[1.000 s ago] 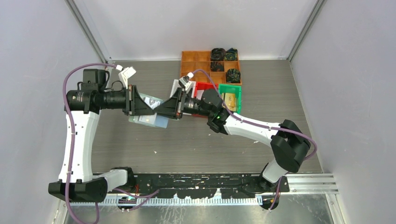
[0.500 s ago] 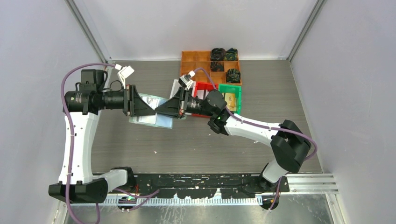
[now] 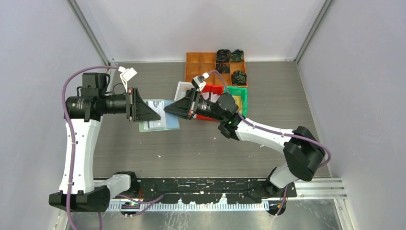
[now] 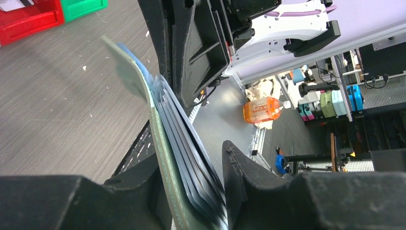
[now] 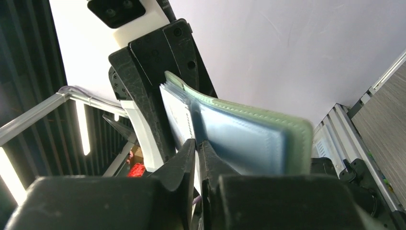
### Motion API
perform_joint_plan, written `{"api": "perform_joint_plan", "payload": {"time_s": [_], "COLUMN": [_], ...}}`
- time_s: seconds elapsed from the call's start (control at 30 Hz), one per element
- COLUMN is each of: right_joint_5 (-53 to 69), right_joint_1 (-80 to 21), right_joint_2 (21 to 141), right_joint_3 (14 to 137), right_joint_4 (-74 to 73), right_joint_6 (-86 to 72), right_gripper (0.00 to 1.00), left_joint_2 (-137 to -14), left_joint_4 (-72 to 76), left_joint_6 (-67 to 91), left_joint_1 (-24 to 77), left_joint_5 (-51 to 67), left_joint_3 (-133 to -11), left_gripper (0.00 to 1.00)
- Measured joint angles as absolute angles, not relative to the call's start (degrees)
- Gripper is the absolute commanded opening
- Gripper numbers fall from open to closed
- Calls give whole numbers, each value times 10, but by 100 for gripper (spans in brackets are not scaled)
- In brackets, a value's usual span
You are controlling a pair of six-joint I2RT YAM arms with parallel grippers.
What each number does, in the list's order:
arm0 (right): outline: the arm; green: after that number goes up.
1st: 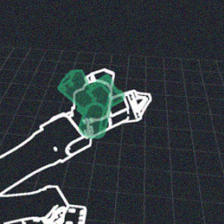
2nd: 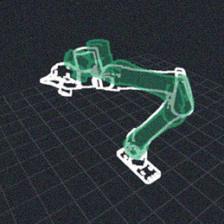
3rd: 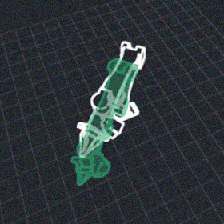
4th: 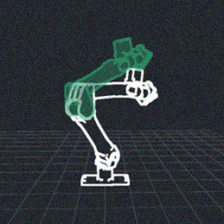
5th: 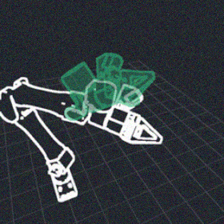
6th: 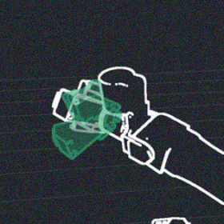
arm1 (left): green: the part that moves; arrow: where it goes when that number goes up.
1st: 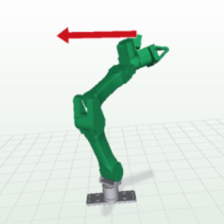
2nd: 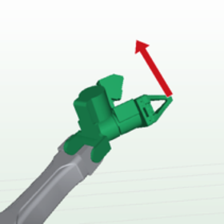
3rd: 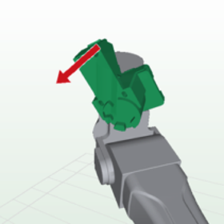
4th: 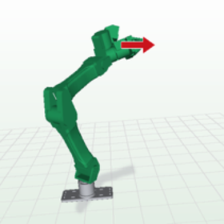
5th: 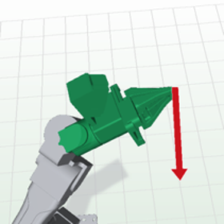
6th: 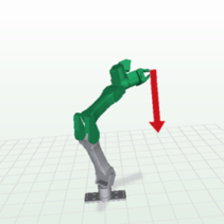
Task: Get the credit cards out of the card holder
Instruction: Remove the credit card from the card holder.
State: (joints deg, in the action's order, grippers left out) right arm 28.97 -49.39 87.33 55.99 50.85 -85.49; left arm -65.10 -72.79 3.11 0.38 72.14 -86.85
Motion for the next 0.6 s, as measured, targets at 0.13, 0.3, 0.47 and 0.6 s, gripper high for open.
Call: {"api": "perform_joint_plan", "payload": {"time_s": [0.13, 0.3, 0.47, 0.6], "right_joint_5": [281, 286, 293, 297], "right_joint_1": [-494, -495, -496, -498], "right_joint_2": [863, 862, 863, 868], "right_joint_3": [563, 572, 571, 571], "right_joint_4": [492, 497, 521, 541], "right_joint_6": [-845, -845, -862, -872], "right_gripper": [19, 27, 32, 34], "left_joint_2": [-642, -638, -638, -638], "left_joint_4": [-720, -710, -703, -701], "left_joint_6": [43, 55, 61, 69], "left_joint_1": [4, 4, 4, 4], "left_joint_5": [724, 717, 721, 726], "left_joint_3": [-866, -865, -865, -865], "left_gripper": [31, 19, 14, 14]}}
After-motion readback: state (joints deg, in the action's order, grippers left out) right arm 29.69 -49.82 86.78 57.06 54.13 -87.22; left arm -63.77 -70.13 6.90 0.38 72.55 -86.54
